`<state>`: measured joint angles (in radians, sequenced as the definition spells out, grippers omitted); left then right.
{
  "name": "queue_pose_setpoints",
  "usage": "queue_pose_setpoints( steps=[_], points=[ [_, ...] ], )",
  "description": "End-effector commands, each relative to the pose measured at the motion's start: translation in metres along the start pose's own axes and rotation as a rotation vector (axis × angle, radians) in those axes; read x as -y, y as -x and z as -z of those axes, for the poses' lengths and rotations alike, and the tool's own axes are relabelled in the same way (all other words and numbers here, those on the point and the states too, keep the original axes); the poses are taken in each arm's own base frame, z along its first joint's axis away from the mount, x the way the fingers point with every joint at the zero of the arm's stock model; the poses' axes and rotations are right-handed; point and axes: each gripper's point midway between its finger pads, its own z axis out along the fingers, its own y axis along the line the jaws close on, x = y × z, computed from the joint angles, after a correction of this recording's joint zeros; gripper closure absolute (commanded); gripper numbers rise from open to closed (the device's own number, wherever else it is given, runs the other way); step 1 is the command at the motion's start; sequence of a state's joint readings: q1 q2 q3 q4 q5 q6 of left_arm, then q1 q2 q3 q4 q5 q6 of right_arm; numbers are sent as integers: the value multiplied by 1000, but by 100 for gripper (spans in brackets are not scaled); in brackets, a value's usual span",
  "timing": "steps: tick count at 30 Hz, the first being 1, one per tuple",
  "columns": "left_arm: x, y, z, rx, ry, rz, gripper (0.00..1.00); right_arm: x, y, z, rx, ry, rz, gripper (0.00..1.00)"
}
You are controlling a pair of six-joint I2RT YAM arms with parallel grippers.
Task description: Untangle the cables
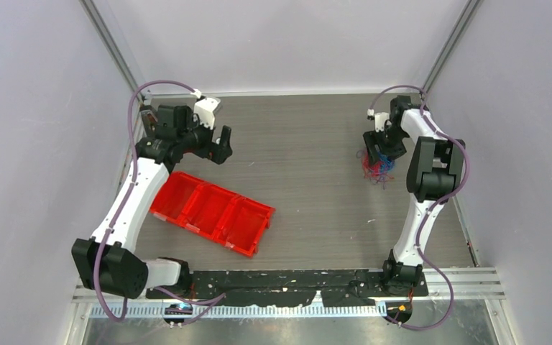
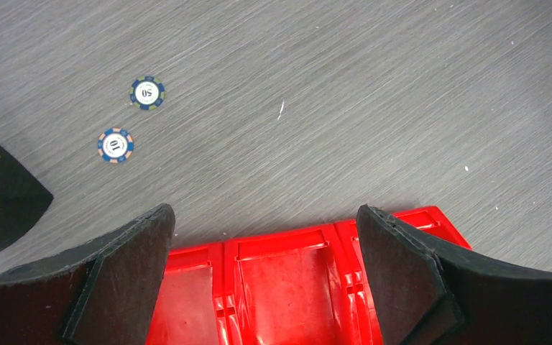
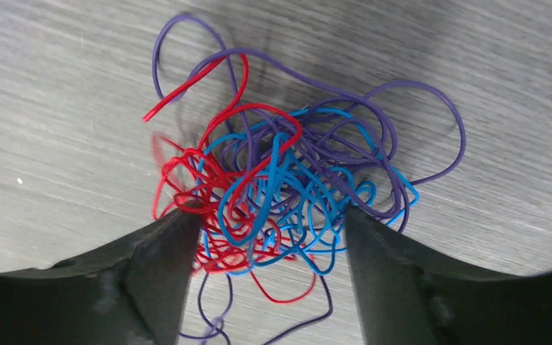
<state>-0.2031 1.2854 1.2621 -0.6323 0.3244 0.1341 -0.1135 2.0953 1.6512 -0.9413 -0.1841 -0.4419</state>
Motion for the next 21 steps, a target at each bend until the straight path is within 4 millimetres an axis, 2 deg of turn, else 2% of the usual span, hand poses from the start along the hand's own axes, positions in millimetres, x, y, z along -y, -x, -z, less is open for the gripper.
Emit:
queue_pose_setpoints(
  steps=[1,2,3,4,5,6,7,9,10,11,12,13,18,21],
  points=[
    [4,10,-9,37,-31,-1,0,6,19,1,58,-16,-10,34],
    [5,7,-11,30,-40,3,0,2,23,5,78,6,2,51],
    [7,5,-14,23,-50,3,0,0,26,8,91,16,10,62],
    [10,4,-16,19,-62,2,0,-6,33,17,126,43,34,82],
    [14,5,-18,17,-79,-3,0,-10,38,23,149,57,51,88],
    [19,7,-20,22,-103,-9,0,-20,47,38,206,96,87,93],
    [25,10,-21,33,-132,-16,0,-27,52,48,244,123,109,94],
    [44,20,-24,70,-225,-35,0,-64,70,95,405,247,202,95],
    [54,28,-25,103,-275,-52,0,-76,73,107,440,279,251,94],
    [67,34,-26,127,-332,-69,0,-98,74,131,495,344,296,95],
    [80,40,-27,152,-387,-93,0,-114,75,140,519,375,372,95],
    [95,45,-27,177,-453,-123,0,-135,70,159,547,437,418,95],
    [157,64,-29,330,-672,-354,0,-218,50,200,629,587,704,94],
    [195,74,-23,428,-768,-483,0,-254,36,224,695,642,820,94]
  ],
)
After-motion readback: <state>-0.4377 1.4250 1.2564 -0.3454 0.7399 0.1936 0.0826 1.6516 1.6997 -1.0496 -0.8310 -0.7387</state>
